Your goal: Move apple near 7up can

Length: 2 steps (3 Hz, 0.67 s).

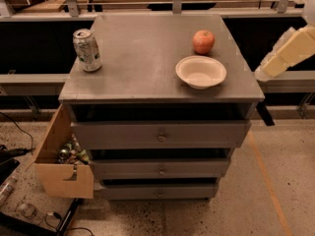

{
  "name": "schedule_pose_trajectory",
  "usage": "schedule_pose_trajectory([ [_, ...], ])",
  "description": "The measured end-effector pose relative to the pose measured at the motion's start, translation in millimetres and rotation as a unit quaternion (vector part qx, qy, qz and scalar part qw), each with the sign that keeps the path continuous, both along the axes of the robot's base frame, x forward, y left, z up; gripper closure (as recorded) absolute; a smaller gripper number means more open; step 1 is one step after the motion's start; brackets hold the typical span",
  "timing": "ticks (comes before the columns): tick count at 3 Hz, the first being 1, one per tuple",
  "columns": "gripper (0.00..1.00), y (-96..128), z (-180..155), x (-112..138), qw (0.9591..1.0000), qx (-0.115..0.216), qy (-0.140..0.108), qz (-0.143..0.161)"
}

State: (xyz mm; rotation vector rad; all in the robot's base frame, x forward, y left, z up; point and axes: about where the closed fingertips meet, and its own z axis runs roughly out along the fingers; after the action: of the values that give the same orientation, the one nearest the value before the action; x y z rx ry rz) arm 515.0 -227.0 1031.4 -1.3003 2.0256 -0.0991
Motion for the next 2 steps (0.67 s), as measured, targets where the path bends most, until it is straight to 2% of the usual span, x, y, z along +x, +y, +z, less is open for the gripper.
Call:
schedule_pose_trajectory([
  [1,0.0,-2,20,60,0.9911,0.11,-0.073,-0.011],
  [2,0.0,5,49,131,0.9635,0.212,-0.163,-0.003],
])
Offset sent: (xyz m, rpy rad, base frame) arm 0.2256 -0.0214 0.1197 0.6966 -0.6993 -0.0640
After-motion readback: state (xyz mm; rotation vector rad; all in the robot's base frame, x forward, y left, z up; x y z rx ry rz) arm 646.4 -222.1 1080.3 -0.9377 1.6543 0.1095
